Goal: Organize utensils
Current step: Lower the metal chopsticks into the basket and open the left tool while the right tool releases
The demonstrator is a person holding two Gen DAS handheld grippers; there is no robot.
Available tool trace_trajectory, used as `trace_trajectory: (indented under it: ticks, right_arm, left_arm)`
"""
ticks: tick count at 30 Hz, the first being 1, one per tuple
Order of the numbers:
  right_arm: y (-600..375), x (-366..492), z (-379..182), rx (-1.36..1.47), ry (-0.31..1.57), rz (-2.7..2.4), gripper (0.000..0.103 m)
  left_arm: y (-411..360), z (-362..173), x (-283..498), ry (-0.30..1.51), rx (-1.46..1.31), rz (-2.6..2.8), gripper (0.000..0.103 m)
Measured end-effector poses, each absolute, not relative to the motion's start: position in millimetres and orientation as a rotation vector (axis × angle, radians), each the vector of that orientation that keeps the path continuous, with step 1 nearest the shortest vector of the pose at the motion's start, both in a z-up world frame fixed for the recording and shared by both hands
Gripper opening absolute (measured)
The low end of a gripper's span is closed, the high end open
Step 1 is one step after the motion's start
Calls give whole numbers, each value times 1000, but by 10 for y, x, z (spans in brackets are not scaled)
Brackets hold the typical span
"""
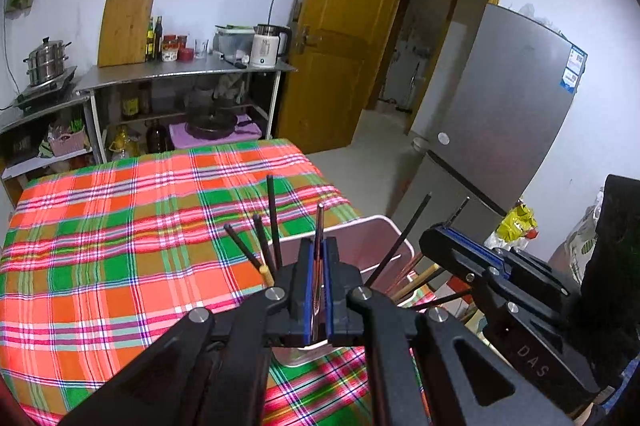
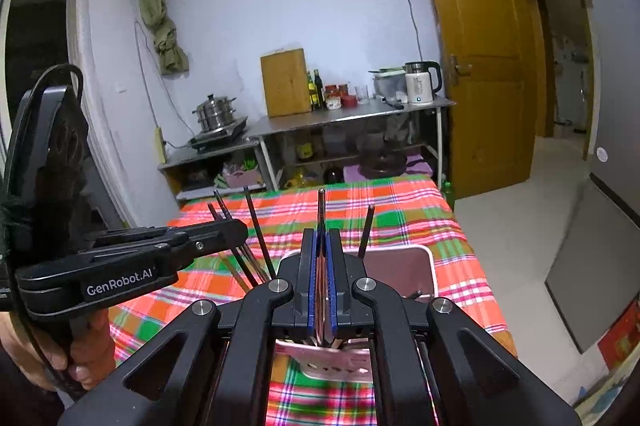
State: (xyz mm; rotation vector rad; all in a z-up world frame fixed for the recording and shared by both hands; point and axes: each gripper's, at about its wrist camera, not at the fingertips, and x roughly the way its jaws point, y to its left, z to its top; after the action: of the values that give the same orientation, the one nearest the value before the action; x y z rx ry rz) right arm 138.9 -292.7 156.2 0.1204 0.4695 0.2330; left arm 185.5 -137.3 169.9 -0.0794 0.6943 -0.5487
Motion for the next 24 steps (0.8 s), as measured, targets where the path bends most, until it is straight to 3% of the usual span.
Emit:
trace_trajectory:
  ticks: [24]
  right_arm:
    - [-2859,1345,1570,61,474,209,7]
  left_arm:
    - [-1337,1648,1732,676,-65,-547,6]
